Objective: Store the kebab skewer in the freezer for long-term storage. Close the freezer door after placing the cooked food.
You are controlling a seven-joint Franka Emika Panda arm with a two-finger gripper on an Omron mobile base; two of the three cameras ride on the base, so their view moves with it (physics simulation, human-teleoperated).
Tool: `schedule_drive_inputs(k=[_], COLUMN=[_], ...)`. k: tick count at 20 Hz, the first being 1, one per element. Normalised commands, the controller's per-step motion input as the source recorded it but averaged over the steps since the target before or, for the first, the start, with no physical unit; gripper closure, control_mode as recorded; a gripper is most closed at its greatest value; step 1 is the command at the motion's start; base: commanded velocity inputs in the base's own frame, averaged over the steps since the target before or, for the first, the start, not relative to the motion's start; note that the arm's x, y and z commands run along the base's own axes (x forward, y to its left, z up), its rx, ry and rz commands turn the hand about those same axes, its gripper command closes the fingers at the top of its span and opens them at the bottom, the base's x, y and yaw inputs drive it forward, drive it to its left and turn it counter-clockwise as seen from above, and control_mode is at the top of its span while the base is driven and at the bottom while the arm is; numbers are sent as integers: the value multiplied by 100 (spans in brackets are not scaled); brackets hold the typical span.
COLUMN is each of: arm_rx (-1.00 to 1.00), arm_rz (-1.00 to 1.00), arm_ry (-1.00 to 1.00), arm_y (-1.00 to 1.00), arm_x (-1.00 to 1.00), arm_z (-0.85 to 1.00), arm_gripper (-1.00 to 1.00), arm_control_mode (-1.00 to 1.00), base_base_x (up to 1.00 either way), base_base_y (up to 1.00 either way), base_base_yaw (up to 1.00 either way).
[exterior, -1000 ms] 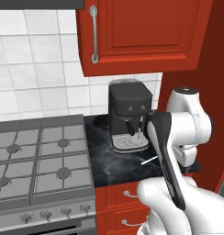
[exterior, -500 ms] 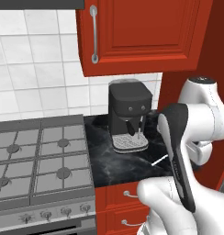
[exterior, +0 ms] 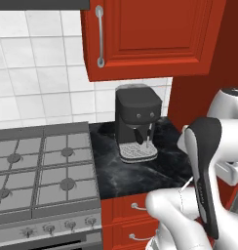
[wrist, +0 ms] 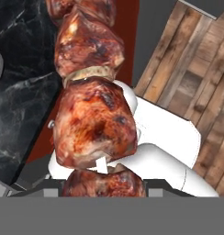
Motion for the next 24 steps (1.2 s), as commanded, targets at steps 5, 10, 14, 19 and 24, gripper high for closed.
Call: schedule_drive_inputs(k=[5,10,14,19,24], arm_rx=[0,0,0,0,0], arm_rz=[0,0,0,0,0], arm_ry=[0,0,0,-1,0], arm_y=[-3,0,0,1,0], arm_x=[0,0,-4,-16,0], arm_z=[0,0,0,0,0], arm_gripper=[100,100,100,100,100], arm_control_mode=[-100,-100,-100,100,100], base_base_x=[0,0,0,-36,-94], base_base_y=[0,0,0,0,0], base_base_yaw=[0,0,0,0,0])
